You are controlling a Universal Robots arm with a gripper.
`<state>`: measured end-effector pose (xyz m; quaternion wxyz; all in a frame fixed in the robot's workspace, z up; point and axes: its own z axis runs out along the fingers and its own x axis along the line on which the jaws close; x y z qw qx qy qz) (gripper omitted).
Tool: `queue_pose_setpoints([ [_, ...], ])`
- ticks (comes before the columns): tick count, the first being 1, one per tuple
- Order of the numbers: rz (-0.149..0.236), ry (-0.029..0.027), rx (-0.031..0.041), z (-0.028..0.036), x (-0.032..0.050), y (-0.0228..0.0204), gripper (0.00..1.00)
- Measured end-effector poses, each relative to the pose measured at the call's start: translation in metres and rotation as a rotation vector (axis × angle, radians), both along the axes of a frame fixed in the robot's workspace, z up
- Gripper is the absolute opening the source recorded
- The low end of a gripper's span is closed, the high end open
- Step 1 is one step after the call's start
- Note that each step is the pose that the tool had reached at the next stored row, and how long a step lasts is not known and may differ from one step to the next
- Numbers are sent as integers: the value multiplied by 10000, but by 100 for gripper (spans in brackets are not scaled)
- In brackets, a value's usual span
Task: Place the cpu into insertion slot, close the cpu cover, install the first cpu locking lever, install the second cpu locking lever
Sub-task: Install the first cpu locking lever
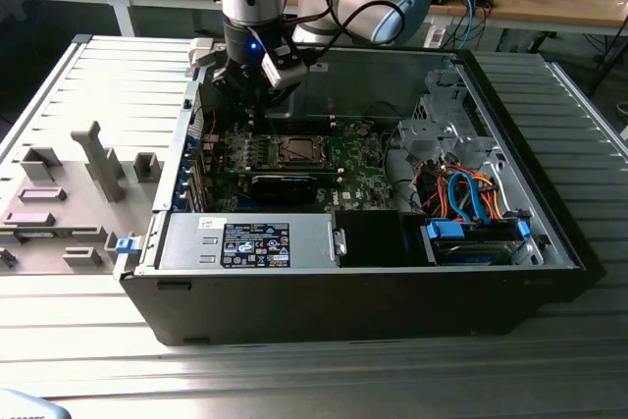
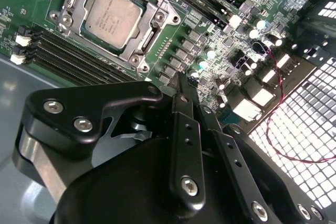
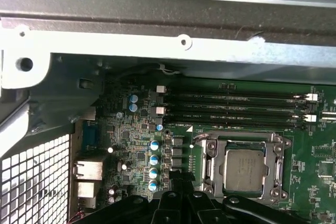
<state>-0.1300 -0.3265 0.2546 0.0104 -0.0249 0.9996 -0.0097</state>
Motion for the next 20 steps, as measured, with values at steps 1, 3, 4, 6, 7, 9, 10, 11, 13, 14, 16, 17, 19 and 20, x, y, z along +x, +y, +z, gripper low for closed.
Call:
queue_pose_setpoints([
  [1,0,0,0,0,-3,0,11],
  [3,1,0,0,-1,-11,1,11],
  [4,0,0,0,-2,-14,1,11],
  [6,0,0,0,-2,-23,2,11],
  [7,1,0,0,-2,-26,2,11],
  [9,0,0,0,-2,-34,3,11],
  [10,1,0,0,-2,-36,4,11],
  [11,1,0,0,-2,-39,4,11],
  [13,0,0,0,-3,-46,5,11],
  [14,0,0,0,-3,-49,5,11],
  [16,0,0,1,-3,-56,6,11],
  [17,0,0,0,-3,-58,6,11],
  [19,0,0,0,-3,-65,7,11],
  [20,1,0,0,-3,-69,7,11],
])
